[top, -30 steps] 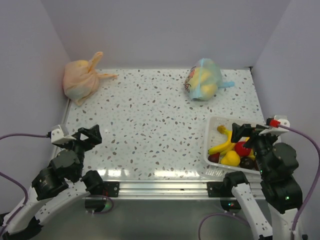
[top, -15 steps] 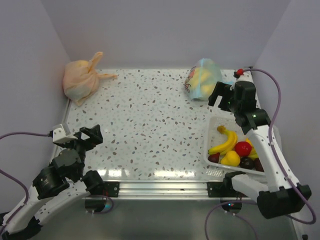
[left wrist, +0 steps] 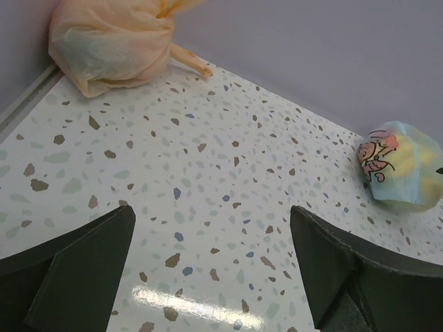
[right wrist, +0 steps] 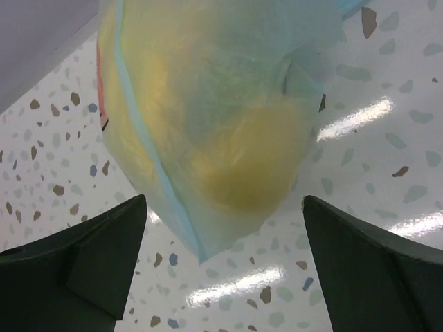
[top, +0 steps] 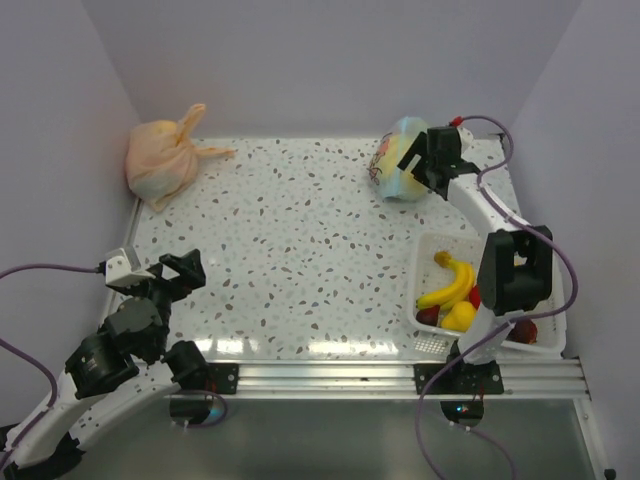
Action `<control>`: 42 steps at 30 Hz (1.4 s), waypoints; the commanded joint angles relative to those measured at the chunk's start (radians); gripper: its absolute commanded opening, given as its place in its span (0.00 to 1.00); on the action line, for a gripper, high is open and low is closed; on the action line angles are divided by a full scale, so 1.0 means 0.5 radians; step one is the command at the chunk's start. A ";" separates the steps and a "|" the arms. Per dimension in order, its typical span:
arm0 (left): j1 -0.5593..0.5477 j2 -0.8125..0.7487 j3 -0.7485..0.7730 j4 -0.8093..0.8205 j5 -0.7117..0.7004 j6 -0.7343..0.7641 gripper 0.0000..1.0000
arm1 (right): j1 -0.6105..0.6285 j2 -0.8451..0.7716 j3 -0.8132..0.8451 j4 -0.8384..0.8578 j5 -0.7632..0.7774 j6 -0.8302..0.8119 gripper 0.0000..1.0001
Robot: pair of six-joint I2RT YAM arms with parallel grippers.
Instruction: Untie the knot of the plastic bag and take out the fruit
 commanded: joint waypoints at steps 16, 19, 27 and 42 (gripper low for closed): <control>-0.002 0.004 0.006 0.089 -0.030 0.037 1.00 | -0.053 0.187 0.514 0.133 -0.193 -0.476 0.00; -0.002 0.001 0.003 0.086 -0.027 0.037 1.00 | 0.094 0.135 0.695 -0.137 -0.023 -0.829 0.00; -0.002 0.013 0.003 0.089 -0.014 0.034 1.00 | 0.946 0.141 0.696 -0.704 0.782 -1.762 0.00; -0.002 -0.052 0.015 0.046 0.016 -0.024 1.00 | 2.181 0.337 0.634 -1.208 0.443 -1.315 0.59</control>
